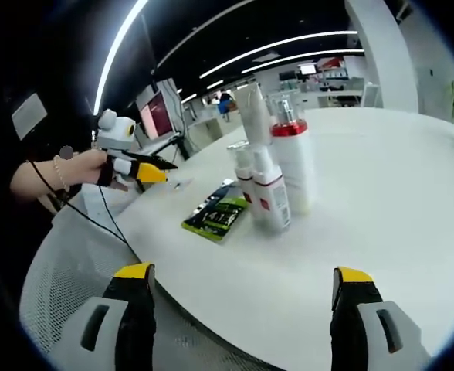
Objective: Arrange the skincare products in the storage area until every visible bottle or jar stands upright without overlapping.
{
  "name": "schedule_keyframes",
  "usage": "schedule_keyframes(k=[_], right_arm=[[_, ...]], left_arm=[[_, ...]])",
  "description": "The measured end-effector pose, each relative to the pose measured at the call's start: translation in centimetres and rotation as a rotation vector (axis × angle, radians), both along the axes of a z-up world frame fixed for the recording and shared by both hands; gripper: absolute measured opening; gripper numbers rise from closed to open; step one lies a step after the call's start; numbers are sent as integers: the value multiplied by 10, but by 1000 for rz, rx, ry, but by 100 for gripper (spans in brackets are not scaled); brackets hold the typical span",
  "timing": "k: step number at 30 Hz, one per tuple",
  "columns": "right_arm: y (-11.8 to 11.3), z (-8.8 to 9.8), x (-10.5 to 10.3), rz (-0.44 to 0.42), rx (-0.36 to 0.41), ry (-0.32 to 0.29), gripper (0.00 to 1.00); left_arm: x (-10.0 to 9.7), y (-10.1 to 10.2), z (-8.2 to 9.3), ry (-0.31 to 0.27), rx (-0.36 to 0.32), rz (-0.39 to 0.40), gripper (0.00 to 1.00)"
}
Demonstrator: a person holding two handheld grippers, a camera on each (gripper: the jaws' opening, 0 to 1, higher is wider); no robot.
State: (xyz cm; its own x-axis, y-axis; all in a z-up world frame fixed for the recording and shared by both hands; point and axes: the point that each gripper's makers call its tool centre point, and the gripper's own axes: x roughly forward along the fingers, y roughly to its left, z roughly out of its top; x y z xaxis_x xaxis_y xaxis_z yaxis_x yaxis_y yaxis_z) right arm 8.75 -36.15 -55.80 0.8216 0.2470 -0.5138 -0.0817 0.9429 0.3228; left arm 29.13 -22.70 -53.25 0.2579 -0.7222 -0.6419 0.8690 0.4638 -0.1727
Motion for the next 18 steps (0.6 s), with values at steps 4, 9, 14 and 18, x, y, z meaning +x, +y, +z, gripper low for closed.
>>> schedule_keyframes(k=[4, 9, 14, 18], right_arm=[[0, -1, 0, -1, 0, 8, 99], [0, -3, -1, -1, 2, 18, 99], [-1, -5, -1, -4, 5, 25, 99], [-2, -7, -2, -6, 6, 31, 99]], left_arm=[[13, -10, -8, -9, 22, -34, 90], [28, -22, -16, -16, 37, -65, 89], [37, -33, -19, -18, 61, -106, 88], [34, -38, -19, -16, 81, -133, 87]])
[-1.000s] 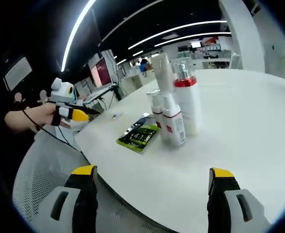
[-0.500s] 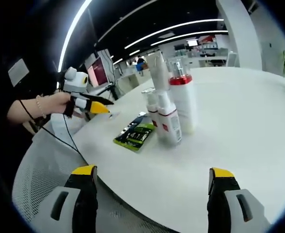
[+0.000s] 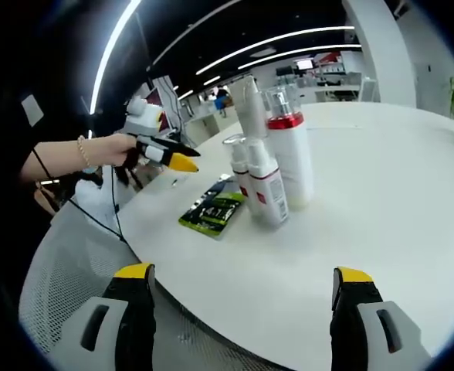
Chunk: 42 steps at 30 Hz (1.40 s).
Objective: Arrange the skincare products in the storage area until every visible bottle or jar stands upright without overlapping.
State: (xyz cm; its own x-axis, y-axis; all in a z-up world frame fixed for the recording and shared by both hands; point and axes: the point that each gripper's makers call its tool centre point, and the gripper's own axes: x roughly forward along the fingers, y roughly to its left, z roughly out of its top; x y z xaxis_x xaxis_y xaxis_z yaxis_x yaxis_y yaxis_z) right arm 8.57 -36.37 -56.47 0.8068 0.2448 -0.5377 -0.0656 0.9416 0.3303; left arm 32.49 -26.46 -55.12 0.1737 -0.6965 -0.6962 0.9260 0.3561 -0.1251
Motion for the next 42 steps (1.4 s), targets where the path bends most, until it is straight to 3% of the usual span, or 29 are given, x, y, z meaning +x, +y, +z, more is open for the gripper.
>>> schedule_keyframes(k=[8, 16, 23, 32, 42], right_arm=[[-2, -2, -1, -9, -2, 9, 99], [-3, -5, -1, -19, -4, 21, 99], [-5, -6, -2, -28, -5, 28, 99], [-5, -8, -3, -30, -7, 40, 99], [-4, -9, -4, -28, -7, 54, 98]], left_arm=[[14, -22, -10, -2, 38, -61, 84], [46, -51, -18, -39, 59, -106, 79], [59, -71, -24, -77, 83, -173, 74], [67, -88, -36, -120, 166, -285, 67], [80, -99, -57, -67, 271, -353, 55]])
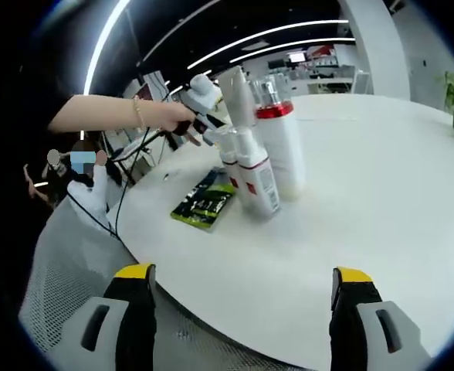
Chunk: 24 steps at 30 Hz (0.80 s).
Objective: Arrange the skincare products in the storage area until every visible bottle or jar stands upright without overlapping.
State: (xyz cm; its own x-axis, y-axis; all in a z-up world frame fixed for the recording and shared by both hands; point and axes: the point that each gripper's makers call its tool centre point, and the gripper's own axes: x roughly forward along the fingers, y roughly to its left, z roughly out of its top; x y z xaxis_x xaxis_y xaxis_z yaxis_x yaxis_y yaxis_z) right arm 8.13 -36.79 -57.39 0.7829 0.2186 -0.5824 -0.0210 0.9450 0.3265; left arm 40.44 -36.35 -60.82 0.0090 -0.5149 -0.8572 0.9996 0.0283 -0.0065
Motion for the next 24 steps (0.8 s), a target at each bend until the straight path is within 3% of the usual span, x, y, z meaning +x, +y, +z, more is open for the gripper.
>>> schedule_keyframes(k=[7, 18, 20, 24], right_arm=[[1, -1, -1, 6, 0, 10, 98], [1, -2, -1, 5, -1, 16, 97], [1, -2, -1, 6, -2, 16, 97], [0, -2, -1, 5, -5, 16, 97]], left_arm=[[0, 0, -13, 19, 37, -4, 49], [1, -6, -11, 7, 37, -28, 38], [-6, -6, -9, 2, 36, -31, 38], [-2, -6, -10, 0, 29, -26, 38]])
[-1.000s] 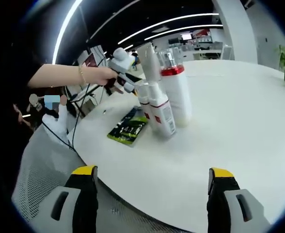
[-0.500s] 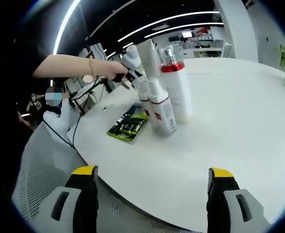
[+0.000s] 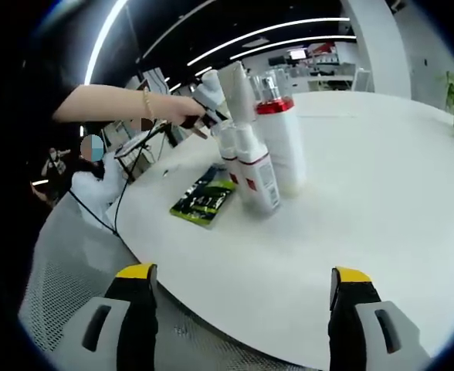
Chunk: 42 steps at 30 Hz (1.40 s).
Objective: Arrange the skincare products in the storage area until every visible bottle or jar stands upright without overlapping.
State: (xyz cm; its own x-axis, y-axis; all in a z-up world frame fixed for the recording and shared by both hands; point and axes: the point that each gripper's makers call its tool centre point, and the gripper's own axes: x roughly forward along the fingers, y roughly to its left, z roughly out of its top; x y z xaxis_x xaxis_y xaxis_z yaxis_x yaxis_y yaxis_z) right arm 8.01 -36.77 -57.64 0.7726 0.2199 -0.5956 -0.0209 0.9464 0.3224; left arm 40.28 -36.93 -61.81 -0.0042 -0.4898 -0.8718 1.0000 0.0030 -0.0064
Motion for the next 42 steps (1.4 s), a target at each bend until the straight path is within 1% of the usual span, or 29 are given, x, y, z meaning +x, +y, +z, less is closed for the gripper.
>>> schedule_keyframes(k=[3, 6, 7, 9, 12, 14, 15, 16, 17, 18, 19, 22, 24, 25, 26, 27, 28, 29, 30, 31, 32, 33, 34, 35, 36, 38, 42], right_arm=[[-1, 0, 0, -5, -2, -3, 96], [-1, 1, 1, -4, -3, -5, 96], [-1, 1, 1, -2, -4, -4, 96], [-1, 1, 1, 4, -6, -5, 96], [0, 1, 1, 14, -9, -4, 96], [1, 0, 0, 20, -13, -2, 95], [1, 0, 0, 26, -18, 0, 95], [2, 0, 0, 28, -19, 0, 95], [2, 0, 0, 32, -21, 1, 95], [3, 0, 0, 37, -27, 2, 95], [3, 0, 0, 39, -28, 2, 94], [4, 0, 0, 46, -29, 3, 94], [4, 1, 0, 51, -32, -2, 94], [4, 1, 1, 52, -30, -5, 94], [5, 2, 1, 53, -29, -8, 93], [5, 3, 1, 54, -30, -12, 93], [5, 3, 1, 54, -28, -13, 93], [5, 4, 1, 54, -26, -17, 93], [5, 4, 1, 54, -26, -19, 93], [5, 5, 2, 55, -26, -22, 93], [6, 6, 2, 57, -26, -23, 93], [6, 6, 2, 59, -26, -25, 93], [7, 6, 2, 61, -26, -26, 93], [7, 7, 2, 64, -27, -28, 93], [7, 7, 2, 68, -29, -29, 92], [6, 7, 2, 66, -30, -30, 92], [6, 7, 2, 65, -29, -37, 92]], left_arm=[[-1, 0, 3, -2, -4, 23, 37], [1, 3, 8, 4, -10, 73, 36], [2, 5, 13, 17, -11, 92, 36], [3, 8, 15, 23, -12, 126, 36], [8, 16, 18, 26, -14, 175, 36], [8, 24, 24, 42, -24, 223, 37], [13, 28, 20, 59, -36, 245, 37], [12, 31, 21, 73, -43, 269, 37], [2, 30, 25, 76, -46, 289, 37], [0, 33, 27, 76, -47, 306, 37], [3, 35, 26, 78, -50, 327, 37], [6, 50, 26, 85, -54, 381, 37], [4, 64, 31, 85, -59, 424, 37], [9, 70, 29, 79, -49, 451, 37], [12, 81, 30, 62, -36, 486, 37], [1, 87, 32, 55, -38, 510, 37], [-5, 96, 34, 63, -39, 548, 37], [1, 97, 32, 74, -35, 570, 37], [1, 101, 31, 81, -36, 586, 37], [-9, 111, 32, 86, -32, 600, 36], [-12, 119, 31, 84, -29, 621, 36], [-5, 124, 30, 80, -32, 632, 36], [-9, 133, 30, 80, -34, 656, 36], [-13, 138, 31, 80, -36, 666, 36], [-21, 145, 31, 90, -41, 690, 36], [-23, 149, 31, 102, -43, 722, 36], [-32, 161, 33, 93, -44, 748, 36]])
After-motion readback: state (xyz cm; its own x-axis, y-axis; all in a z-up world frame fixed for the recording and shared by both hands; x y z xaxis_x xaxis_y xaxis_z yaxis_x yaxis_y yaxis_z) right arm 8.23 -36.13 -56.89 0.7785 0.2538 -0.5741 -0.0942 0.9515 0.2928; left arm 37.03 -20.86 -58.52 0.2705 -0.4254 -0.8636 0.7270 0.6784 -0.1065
